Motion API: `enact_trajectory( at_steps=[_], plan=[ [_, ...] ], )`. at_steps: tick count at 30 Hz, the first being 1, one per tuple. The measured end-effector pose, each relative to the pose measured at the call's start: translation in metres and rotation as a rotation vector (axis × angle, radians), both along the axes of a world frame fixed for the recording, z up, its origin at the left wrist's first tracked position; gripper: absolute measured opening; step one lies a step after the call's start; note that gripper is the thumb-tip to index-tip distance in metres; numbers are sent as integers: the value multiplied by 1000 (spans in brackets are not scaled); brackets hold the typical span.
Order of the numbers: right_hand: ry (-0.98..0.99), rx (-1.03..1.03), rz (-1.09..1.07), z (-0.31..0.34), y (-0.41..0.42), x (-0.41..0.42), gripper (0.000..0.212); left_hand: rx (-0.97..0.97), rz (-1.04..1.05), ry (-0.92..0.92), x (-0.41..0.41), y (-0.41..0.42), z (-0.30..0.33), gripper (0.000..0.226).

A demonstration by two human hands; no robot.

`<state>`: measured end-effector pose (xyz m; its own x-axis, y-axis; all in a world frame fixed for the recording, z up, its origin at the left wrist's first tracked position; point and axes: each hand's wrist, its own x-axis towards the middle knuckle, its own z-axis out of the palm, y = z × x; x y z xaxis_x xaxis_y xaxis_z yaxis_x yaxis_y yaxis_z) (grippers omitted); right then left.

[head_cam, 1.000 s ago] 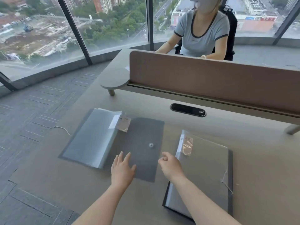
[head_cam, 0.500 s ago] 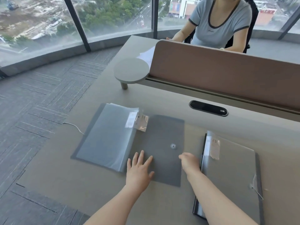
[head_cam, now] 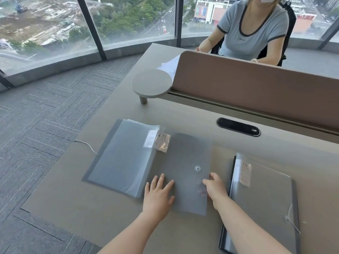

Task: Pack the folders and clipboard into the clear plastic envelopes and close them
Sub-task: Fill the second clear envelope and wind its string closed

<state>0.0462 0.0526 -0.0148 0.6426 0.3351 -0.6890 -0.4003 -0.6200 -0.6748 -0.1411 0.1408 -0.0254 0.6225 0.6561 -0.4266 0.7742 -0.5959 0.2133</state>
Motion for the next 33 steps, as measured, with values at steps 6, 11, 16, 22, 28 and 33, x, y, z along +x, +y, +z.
enact_trajectory(
  at_steps=[6, 11, 16, 22, 28, 33],
  plan=[
    [-69, 70, 95, 26, 4, 5, 32, 80, 218, -207, -2, 20, 10, 65],
    [-64, 250, 64, 56, 2, 7, 30, 14, 543, -414, -9, 56, 33, 82],
    [-30, 409, 63, 80, 5, 10, 30, -199, 736, -718, -15, 85, 66, 74],
    [39, 509, 59, 95, 10, 13, 31, -567, 775, -1045, -21, 94, 108, 51],
    [68, 577, 33, 96, 13, 13, 34, -760, 642, -1205, -21, 92, 144, 48],
    [64, 619, 35, 95, 13, 9, 34, -860, 631, -1222, -24, 94, 148, 39]
  ],
)
